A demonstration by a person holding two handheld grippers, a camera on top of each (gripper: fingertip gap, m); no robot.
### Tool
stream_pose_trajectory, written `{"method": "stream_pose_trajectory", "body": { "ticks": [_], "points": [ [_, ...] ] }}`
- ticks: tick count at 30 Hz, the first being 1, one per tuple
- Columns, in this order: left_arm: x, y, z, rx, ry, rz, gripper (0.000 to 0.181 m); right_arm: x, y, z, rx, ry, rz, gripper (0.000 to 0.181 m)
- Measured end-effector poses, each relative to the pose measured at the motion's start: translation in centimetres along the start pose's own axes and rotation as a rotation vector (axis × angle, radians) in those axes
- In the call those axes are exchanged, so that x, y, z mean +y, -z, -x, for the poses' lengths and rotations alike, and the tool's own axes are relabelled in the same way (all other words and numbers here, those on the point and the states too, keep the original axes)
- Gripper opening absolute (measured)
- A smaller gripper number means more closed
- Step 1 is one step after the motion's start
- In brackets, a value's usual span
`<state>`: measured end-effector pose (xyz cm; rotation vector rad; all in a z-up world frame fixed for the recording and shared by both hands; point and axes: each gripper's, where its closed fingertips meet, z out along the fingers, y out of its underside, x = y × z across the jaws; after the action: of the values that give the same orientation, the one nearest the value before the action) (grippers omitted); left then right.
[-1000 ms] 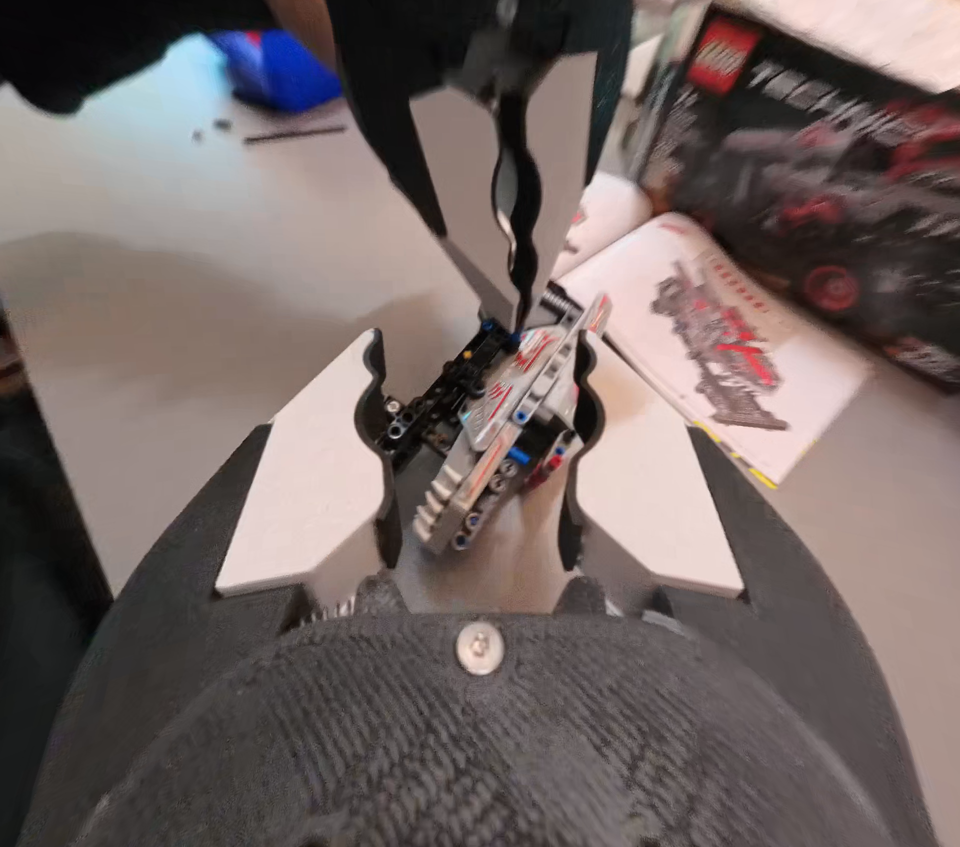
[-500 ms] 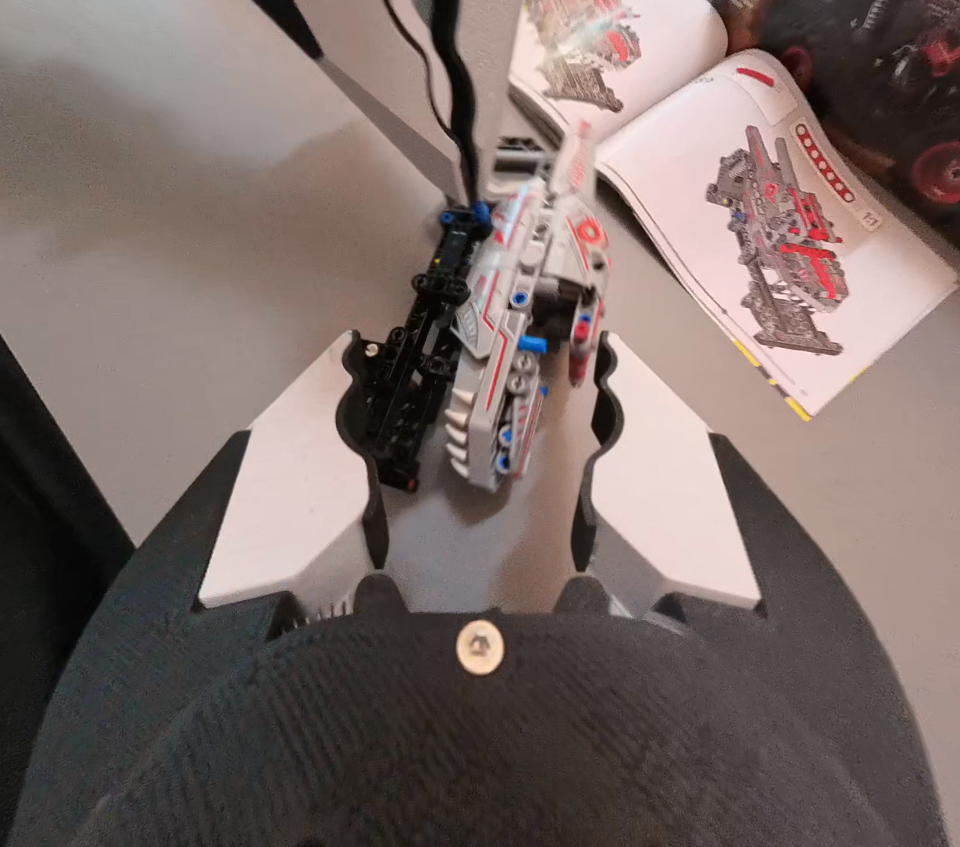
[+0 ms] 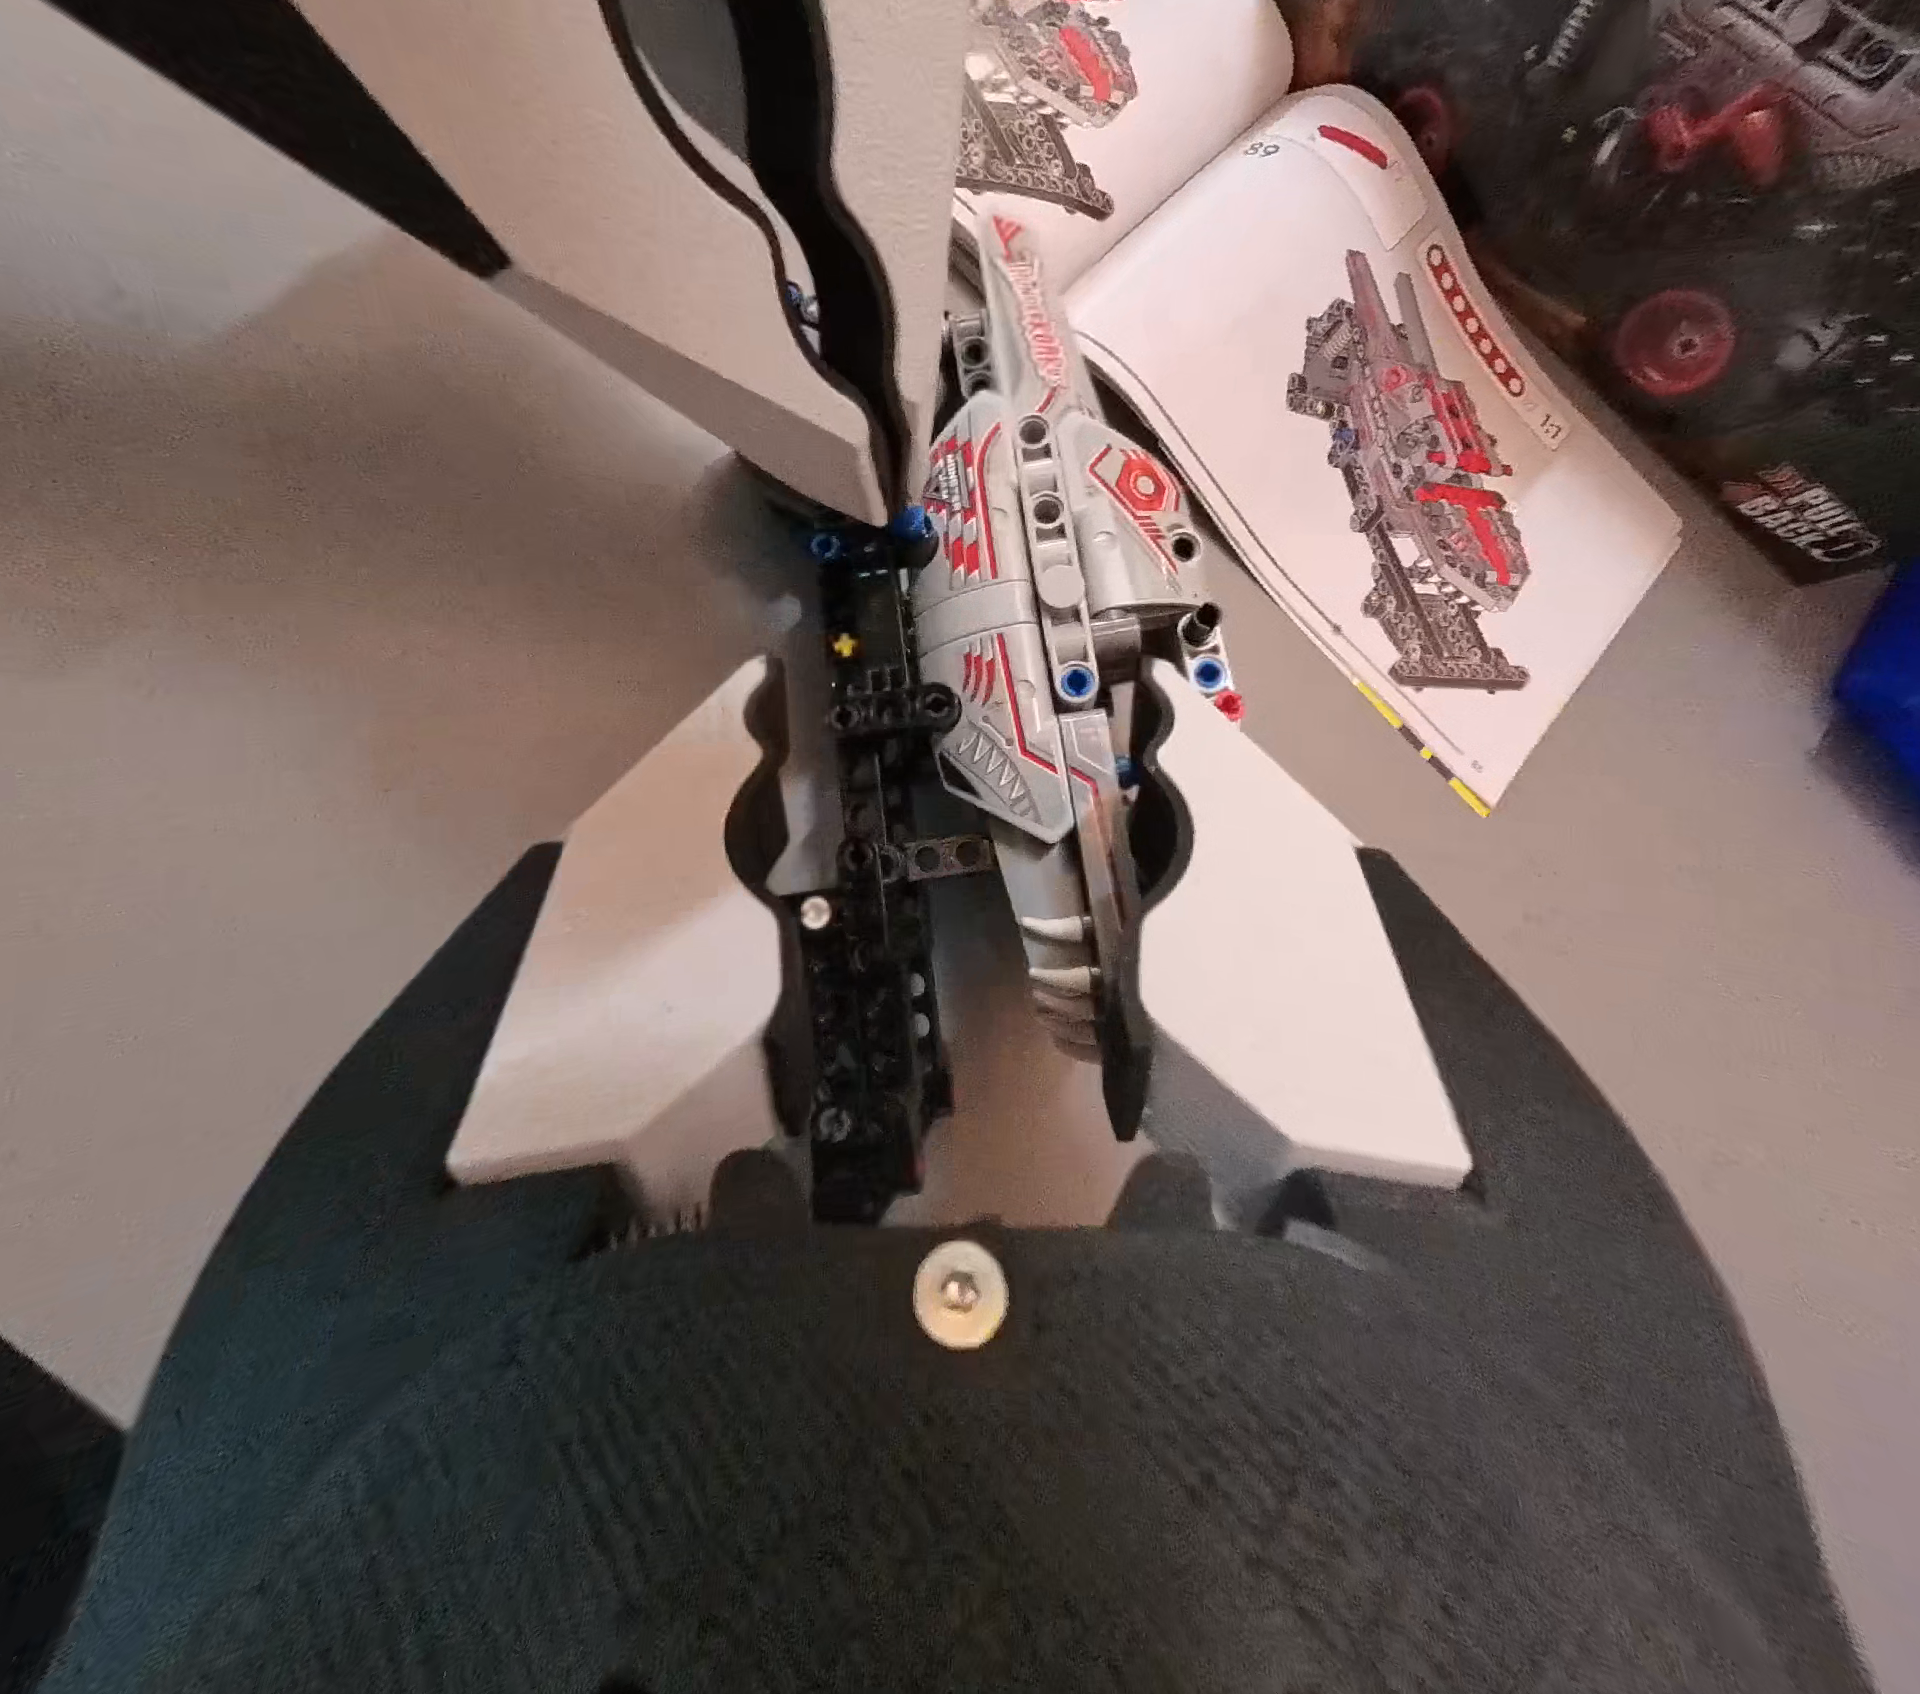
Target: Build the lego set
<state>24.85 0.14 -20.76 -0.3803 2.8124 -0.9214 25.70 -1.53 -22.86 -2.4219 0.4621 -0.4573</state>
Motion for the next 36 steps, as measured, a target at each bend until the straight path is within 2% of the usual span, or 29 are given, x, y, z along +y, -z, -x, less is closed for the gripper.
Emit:
{"method": "stream_pose_trajectory", "body": {
  "ticks": [3, 8, 13, 20, 24, 28, 32, 36],
  "points": [
    [-0.1, -0.1, 0.1, -0.006, -0.005, -0.004, 0.000, 0.2, -0.1, -0.2, -0.024, 0.041, 0.017, 0.063],
    [-0.5, -0.3, 0.0, -0.010, -0.010, -0.003, 0.000, 0.8, -0.7, -0.7, -0.048, 0.307, -0.014, 0.069],
    [-1.0, -0.5, 0.7, -0.034, 0.024, -0.032, 0.000, 0.6, -0.8, -1.2, -0.186, 0.320, -0.083, 0.069],
    [-1.2, -0.6, 0.9, -0.050, 0.053, -0.048, 0.000, 0.6, -1.0, -1.5, -0.237, 0.366, -0.146, 0.068],
    [-1.1, -0.5, 0.6, -0.001, 0.069, -0.046, 0.000, 0.6, -1.0, -1.4, -0.248, 0.456, -0.154, 0.068],
    [-0.9, -0.3, 0.6, 0.070, 0.065, -0.002, 0.000, 0.4, -1.2, -1.2, -0.341, 0.483, -0.177, 0.068],
    [-0.2, 0.5, 1.9, 0.068, 0.003, 0.107, 0.000, 0.4, -1.2, -1.0, -0.461, 0.502, -0.187, 0.068],
    [-0.6, 0.7, 1.9, 0.143, -0.026, 0.160, 0.000, 0.2, -1.7, -1.2, -0.539, 0.503, -0.203, 0.069]
  ]
}}
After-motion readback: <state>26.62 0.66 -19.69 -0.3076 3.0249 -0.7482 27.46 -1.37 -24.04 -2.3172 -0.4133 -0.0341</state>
